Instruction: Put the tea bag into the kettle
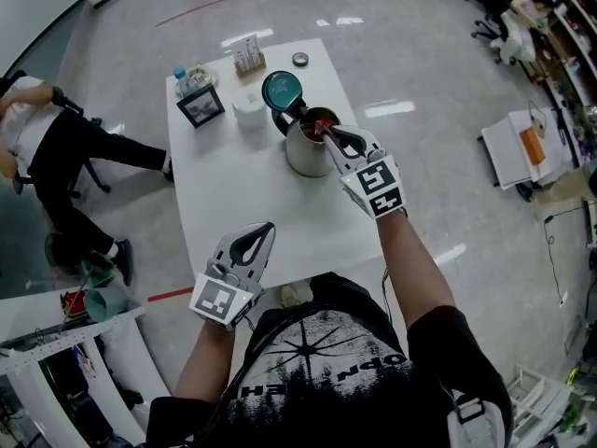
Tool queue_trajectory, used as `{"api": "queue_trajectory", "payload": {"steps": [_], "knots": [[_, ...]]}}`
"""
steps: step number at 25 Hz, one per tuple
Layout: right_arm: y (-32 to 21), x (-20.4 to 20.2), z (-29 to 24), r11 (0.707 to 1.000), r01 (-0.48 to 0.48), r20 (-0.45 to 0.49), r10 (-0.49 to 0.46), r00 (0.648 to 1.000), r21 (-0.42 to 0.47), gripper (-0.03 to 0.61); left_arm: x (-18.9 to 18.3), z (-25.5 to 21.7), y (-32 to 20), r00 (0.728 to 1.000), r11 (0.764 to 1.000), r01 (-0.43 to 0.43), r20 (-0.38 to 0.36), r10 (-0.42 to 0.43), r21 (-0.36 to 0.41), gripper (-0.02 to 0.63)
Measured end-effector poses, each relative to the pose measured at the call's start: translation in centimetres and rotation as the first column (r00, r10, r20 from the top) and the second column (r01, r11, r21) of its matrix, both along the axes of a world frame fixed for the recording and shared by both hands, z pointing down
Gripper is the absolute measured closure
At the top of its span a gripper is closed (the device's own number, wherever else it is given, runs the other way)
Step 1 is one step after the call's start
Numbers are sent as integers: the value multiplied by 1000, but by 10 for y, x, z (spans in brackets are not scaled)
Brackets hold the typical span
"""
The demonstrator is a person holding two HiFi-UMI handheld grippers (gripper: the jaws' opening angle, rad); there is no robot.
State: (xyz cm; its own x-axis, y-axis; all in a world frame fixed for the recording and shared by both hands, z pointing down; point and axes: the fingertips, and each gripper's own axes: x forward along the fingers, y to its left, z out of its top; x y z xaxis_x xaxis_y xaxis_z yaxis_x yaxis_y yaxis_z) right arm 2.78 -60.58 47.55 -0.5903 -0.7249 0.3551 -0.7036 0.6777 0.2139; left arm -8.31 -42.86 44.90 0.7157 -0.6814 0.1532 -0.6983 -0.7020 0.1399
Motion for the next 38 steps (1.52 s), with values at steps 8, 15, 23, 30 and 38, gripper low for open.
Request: {"api": "queue_trajectory", "payload": {"steps": [8,15,23,30,38], "knots": [[-17,-3,11,995,97,-41,-98,994,-25,537,26,8,-21,999,999,25,-29,-25,-25,606],[-24,-4,21,988,153,-91,-155,984,-35,537,41,15,-30,998,998,45,-46,-47,-36,606],[-30,-1,35,985,168,-148,-172,974,-42,537,48,25,-34,998,998,58,-35,-59,-32,606],[-30,-2,35,980,195,-151,-199,968,-39,522,50,22,-35,997,997,71,-38,-72,-38,606],[-31,-1,32,982,188,-133,-190,973,-29,450,51,21,-30,997,997,67,-45,-68,-38,606]]}}
